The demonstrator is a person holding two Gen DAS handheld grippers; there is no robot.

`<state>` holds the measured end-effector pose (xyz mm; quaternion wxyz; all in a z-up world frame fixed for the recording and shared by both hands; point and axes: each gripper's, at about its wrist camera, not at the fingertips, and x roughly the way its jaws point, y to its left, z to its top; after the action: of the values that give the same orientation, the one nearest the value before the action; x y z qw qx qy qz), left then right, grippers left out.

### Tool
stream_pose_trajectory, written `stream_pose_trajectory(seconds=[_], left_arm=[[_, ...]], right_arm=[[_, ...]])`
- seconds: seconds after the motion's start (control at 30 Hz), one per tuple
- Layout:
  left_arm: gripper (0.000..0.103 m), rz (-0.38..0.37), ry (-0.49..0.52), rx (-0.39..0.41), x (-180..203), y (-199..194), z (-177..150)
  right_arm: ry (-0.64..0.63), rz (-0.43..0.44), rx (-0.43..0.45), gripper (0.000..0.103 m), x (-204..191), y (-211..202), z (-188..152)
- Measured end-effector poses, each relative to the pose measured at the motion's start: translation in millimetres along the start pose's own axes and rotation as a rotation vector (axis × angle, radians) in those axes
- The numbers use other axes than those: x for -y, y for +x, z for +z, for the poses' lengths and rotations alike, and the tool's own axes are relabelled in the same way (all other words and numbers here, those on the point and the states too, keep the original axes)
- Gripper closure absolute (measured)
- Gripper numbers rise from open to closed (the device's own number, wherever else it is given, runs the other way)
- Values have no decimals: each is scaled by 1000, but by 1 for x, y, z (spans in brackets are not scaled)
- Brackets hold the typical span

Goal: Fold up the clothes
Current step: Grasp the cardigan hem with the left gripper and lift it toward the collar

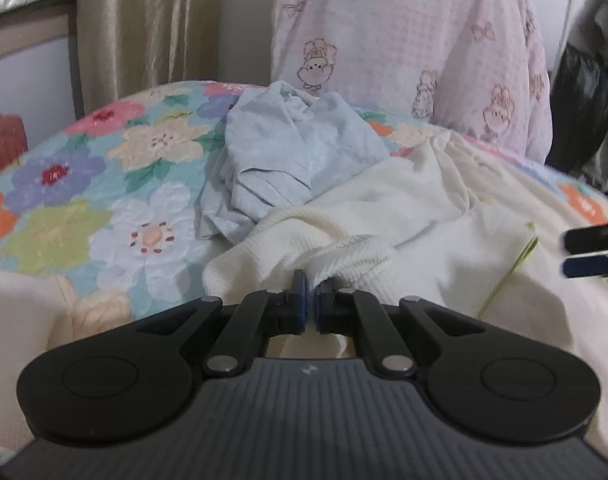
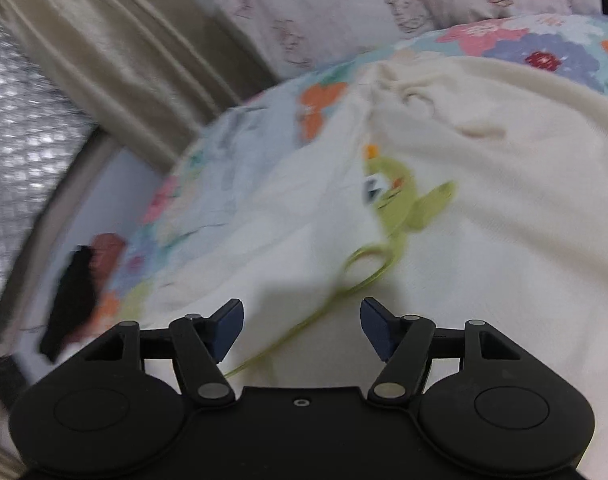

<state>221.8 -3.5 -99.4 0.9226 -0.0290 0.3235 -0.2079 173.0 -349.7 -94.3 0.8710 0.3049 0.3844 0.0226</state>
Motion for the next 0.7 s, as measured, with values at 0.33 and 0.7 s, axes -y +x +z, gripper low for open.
stream_pose_trajectory(seconds=[0.33, 0.7], left_arm=[[101, -96, 111, -102, -5, 26, 47], [101, -15, -110, -77, -91, 72, 160]], right_arm=[[-276, -116, -135, 89, -22, 88, 63], [-455, -166, -290, 90, -114, 131, 171]])
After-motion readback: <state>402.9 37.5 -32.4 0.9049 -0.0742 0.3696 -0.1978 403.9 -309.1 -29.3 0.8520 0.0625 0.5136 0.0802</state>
